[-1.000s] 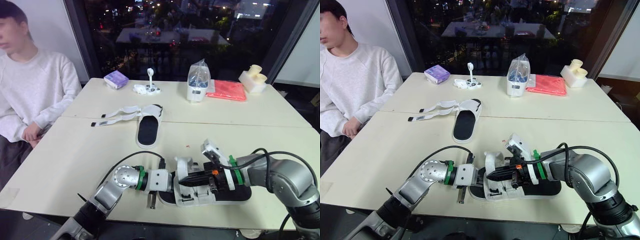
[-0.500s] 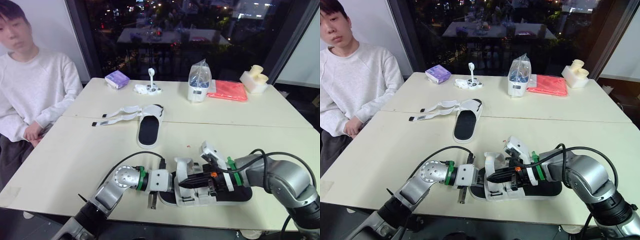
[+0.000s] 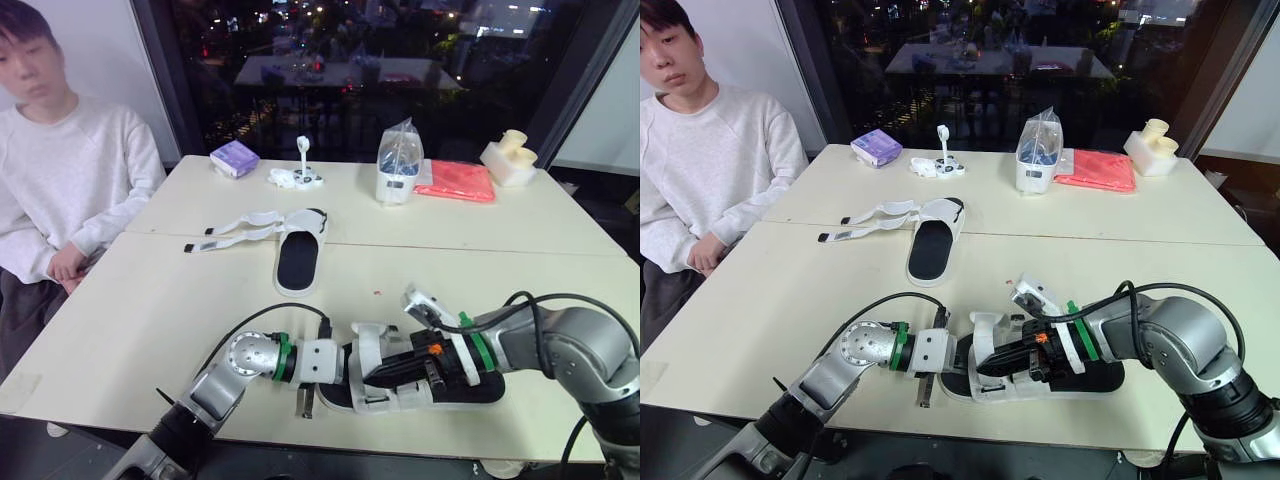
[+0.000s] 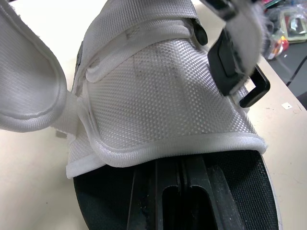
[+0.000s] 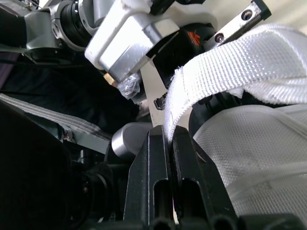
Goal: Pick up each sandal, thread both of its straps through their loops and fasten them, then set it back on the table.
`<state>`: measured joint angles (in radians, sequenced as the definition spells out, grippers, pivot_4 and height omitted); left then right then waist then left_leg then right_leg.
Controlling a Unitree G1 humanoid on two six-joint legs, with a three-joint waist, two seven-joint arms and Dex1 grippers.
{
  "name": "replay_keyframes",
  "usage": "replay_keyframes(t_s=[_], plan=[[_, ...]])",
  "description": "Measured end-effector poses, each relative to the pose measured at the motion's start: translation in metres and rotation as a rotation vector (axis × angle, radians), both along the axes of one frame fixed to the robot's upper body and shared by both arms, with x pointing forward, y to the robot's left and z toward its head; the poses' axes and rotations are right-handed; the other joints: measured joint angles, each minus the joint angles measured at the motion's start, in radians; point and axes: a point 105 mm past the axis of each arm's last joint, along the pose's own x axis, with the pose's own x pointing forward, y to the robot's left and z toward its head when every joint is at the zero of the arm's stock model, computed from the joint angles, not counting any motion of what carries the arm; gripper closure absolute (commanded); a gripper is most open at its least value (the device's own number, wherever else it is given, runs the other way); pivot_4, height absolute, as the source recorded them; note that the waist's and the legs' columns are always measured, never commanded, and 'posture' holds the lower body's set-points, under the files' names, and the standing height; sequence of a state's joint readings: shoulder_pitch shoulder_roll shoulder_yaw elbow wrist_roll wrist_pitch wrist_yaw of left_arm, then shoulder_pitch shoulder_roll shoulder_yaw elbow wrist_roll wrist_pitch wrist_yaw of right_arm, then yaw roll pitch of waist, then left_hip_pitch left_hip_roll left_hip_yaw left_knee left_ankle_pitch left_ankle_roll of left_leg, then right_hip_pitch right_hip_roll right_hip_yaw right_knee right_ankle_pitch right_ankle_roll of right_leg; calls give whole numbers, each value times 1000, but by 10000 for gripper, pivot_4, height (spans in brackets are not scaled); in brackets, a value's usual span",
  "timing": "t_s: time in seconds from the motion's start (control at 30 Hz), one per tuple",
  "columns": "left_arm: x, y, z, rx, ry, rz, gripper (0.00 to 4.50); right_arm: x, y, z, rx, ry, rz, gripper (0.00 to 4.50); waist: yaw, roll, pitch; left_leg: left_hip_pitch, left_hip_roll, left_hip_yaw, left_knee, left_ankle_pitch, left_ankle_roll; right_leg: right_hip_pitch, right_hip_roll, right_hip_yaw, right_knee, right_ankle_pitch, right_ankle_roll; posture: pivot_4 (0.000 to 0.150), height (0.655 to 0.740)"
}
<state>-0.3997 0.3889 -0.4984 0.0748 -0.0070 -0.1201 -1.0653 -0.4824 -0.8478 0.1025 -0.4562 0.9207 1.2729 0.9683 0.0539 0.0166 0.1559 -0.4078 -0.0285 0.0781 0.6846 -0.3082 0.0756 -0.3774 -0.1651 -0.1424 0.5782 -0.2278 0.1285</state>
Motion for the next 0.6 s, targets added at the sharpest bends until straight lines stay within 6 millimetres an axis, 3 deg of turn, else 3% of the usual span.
replay_keyframes(t_s=[0.6], plan=[[1,-2,1,-6,-2,-4,45000,4,0,3,8,63,-23,44674,9,0,0,0,0,0,0,0,0,0,0,0,0,0,0,1500,7400]])
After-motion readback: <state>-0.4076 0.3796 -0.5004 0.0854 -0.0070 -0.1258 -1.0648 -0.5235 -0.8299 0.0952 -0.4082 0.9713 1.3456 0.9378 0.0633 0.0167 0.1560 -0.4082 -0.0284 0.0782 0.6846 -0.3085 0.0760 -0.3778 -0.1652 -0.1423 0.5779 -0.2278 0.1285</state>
